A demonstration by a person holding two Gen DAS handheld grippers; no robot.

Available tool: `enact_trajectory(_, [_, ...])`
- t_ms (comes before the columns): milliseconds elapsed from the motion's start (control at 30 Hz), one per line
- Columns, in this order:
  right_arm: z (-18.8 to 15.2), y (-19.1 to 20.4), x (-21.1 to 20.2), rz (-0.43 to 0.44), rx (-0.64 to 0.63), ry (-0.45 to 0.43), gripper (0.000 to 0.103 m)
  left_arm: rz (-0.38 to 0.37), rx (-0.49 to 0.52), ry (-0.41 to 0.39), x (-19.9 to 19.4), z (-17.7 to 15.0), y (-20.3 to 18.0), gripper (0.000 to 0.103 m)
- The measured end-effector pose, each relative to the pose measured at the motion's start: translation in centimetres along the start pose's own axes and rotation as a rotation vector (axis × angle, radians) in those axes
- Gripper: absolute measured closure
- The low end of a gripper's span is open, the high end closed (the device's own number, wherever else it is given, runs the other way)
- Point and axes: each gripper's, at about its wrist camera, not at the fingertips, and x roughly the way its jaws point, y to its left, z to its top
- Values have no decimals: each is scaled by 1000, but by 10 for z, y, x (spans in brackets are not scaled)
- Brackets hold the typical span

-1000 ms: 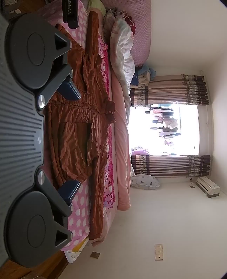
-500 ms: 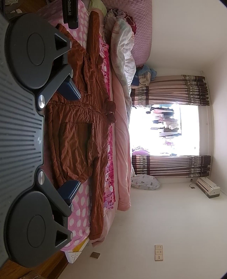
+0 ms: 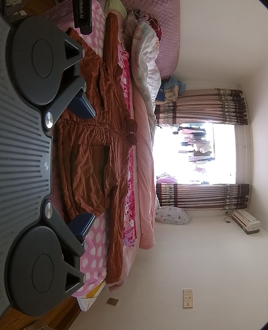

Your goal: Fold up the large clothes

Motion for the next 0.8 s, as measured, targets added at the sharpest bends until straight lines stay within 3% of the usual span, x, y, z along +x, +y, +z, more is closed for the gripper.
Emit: enact_trajectory(800, [-1,0,1,2,-3,2,0,-12,-5,25,8,-3,2,4])
